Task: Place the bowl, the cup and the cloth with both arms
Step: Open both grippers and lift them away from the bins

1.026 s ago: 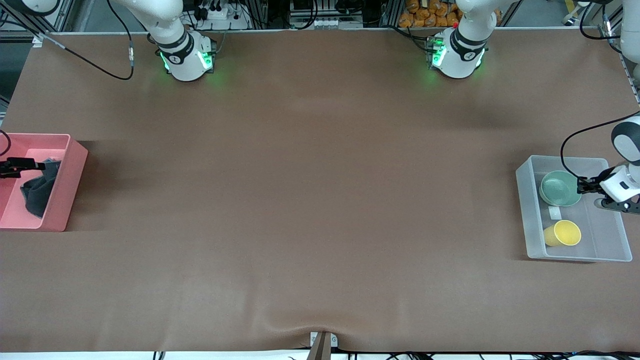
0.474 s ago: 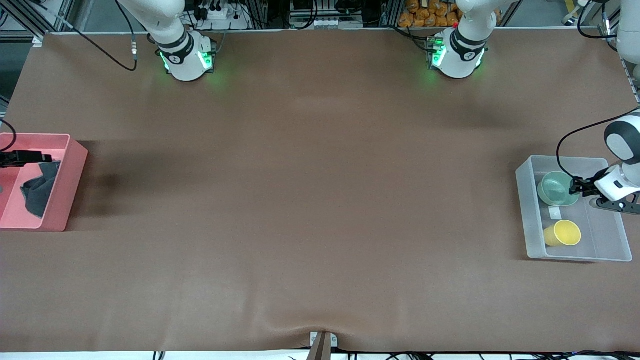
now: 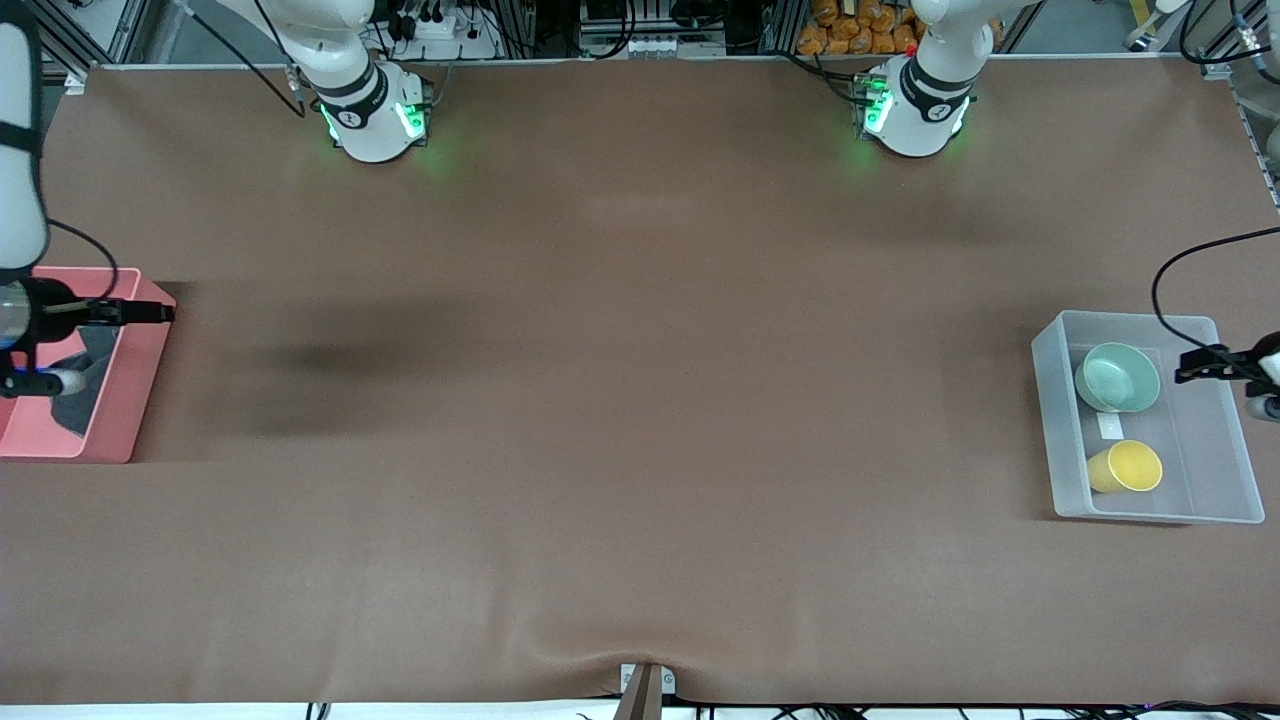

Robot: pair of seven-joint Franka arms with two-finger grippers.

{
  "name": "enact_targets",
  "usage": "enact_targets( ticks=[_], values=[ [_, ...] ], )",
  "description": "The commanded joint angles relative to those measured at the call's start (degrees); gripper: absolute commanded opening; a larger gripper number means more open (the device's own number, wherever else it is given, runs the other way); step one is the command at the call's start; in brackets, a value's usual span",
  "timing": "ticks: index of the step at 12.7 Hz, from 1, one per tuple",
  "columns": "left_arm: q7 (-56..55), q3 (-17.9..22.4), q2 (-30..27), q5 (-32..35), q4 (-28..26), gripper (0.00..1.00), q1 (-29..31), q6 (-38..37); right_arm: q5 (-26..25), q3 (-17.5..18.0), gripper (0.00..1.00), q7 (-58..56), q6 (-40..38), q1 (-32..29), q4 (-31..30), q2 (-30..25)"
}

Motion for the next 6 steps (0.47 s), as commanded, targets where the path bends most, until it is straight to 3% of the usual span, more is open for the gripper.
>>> enact_targets(
  ticks=[1, 3, 6],
  values=[
    [-9.61, 0.27, -3.42, 0.53, 1.26, 1.00, -4.08, -5.21, 3.19, -0.52, 1.00, 7.87, 0.80, 5.00, -2.63, -3.59],
    [-21.39, 1.32, -5.27, 0.71, 1.35, 1.00, -8.74, -8.63, 9.07, -0.52, 1.00, 8.42, 4.21, 5.28, -2.54, -4.65],
    [-27.93, 2.55, -8.17, 0.62, 1.43, 1.00, -14.80, -11.35, 9.28, -0.44, 1.00, 8.51, 7.40, 7.66, -2.02, -5.71]
  ],
)
